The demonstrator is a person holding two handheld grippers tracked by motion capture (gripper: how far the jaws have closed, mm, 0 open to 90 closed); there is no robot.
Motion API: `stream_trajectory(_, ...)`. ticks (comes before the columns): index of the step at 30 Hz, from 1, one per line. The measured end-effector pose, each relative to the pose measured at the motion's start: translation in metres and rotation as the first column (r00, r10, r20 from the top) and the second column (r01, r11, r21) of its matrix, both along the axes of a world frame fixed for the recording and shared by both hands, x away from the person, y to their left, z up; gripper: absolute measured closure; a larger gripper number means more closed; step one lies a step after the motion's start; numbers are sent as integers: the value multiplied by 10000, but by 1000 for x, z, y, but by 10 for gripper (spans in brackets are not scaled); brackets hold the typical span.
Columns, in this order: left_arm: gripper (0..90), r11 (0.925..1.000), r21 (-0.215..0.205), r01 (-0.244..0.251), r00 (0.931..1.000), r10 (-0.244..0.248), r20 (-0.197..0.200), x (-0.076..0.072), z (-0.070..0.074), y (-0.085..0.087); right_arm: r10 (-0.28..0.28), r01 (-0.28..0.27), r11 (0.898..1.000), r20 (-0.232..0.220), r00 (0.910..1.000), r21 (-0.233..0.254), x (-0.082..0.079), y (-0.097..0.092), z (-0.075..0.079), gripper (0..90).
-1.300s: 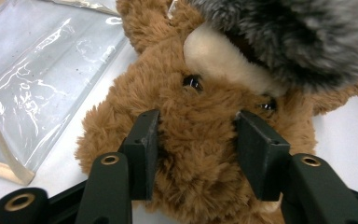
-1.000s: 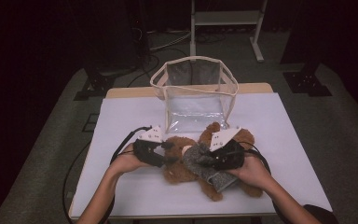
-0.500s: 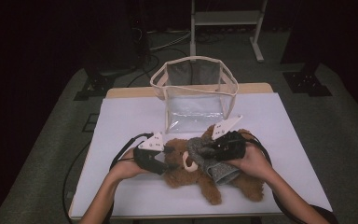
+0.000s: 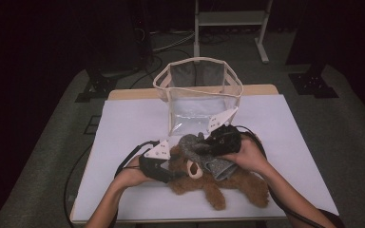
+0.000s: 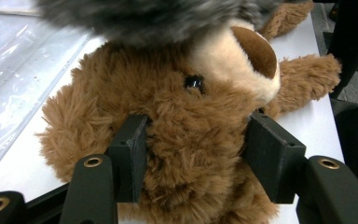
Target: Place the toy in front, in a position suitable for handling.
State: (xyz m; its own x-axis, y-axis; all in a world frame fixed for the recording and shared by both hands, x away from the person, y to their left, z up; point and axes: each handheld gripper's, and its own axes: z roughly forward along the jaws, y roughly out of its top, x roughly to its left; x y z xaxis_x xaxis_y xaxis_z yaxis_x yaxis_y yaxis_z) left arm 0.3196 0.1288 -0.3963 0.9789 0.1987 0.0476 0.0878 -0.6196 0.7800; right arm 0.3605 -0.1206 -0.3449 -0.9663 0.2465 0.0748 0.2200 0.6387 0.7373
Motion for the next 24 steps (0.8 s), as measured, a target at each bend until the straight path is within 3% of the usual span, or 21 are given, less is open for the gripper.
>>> stream_trajectory(4, 420, 10000, -15, 8, 10000, -8, 22, -4, -1, 0, 114, -117, 9999, -269, 9996, -100, 4, 3, -7, 739)
stream_trajectory(8, 418, 10000, 17, 83, 9999, -83, 127, -7, -1, -3, 30, -55, 9989, -541, 9985, -466, 5, -10, -14, 739)
stream_trajectory(10, 419, 9999, 42, 139, 9998, -139, 152, -8, -1, -4, 3, -26, 9994, -675, 9977, -337, 5, -14, -14, 739)
stream_trajectory(15, 419, 9999, 57, 112, 9998, -113, 142, -8, -2, -4, 159, -176, 9992, -453, 9988, -371, 6, -3, -9, 739)
stream_trajectory(20, 417, 10000, -1, 51, 9999, -50, 117, -9, -2, -4, 199, -206, 9997, -568, 9982, -111, 15, 11, -7, 739)
stream_trajectory(24, 413, 10000, 41, 67, 9997, -67, 225, -11, -3, -4, 174, -189, 9996, -711, 9973, -205, 17, 8, -10, 739)
